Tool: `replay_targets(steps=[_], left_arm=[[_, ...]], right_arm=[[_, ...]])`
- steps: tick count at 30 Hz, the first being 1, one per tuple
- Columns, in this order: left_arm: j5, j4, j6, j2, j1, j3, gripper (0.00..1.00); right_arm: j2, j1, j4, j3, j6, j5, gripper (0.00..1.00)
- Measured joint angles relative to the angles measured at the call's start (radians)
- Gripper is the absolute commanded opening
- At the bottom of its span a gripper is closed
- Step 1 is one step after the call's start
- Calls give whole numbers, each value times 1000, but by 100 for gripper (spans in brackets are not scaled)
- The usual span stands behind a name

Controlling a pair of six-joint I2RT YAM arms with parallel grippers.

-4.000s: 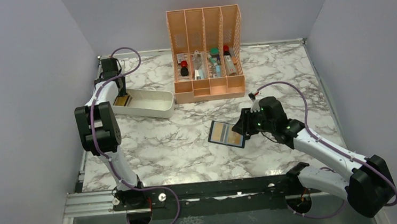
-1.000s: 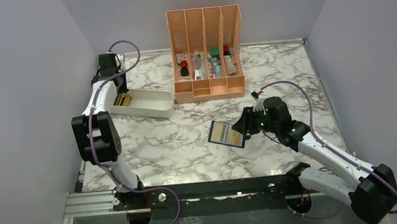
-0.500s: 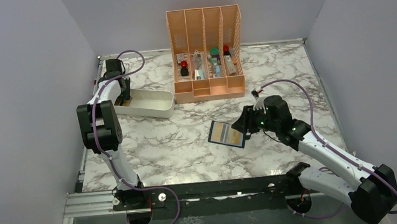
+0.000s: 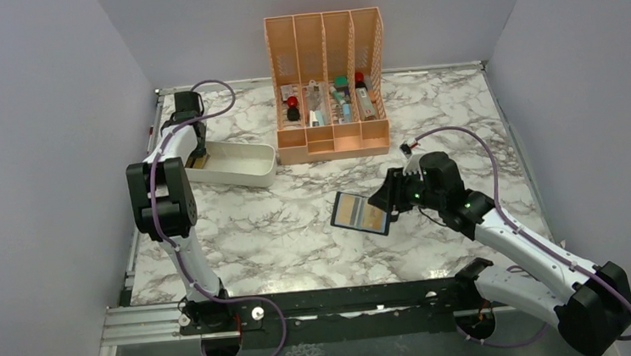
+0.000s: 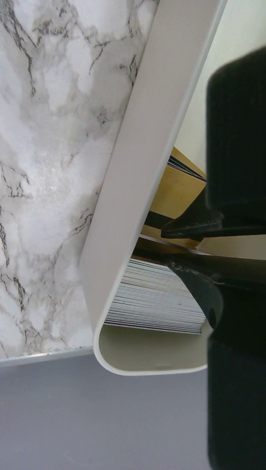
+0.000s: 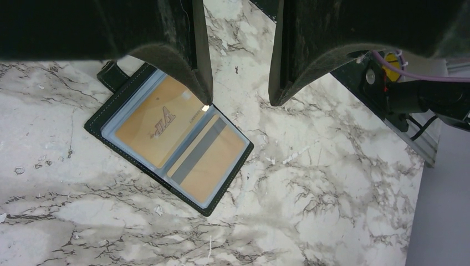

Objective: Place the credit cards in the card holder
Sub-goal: Pick up the credit card from the storage box.

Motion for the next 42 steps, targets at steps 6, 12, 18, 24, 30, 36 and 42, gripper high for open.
replay_targets(steps=[6,12,18,24,30,36,42], left_arm=[[-74,8,12,0,-25,-1,54],[-122,20,22,0,-22,-8,56],[-193,53,48,-1,-37,-43,63],[-238,74,71,0,-39,-59,60],[-267,91,89,18,-39,-58,48],[-270,85,104,35,-39,-47,36],[-261,82,112,35,-40,-26,34]], right_arm=[[-2,0,0,0,-2,-1,47],[-7,0,-13,0,-8,0,47],[-16,0,-13,0,-8,0,47],[-17,0,-14,0,-18,0,48],[-31,0,-27,0,-28,4,48],[-35,0,-28,0,-28,6,48],[-35,0,-29,0,-35,7,48]])
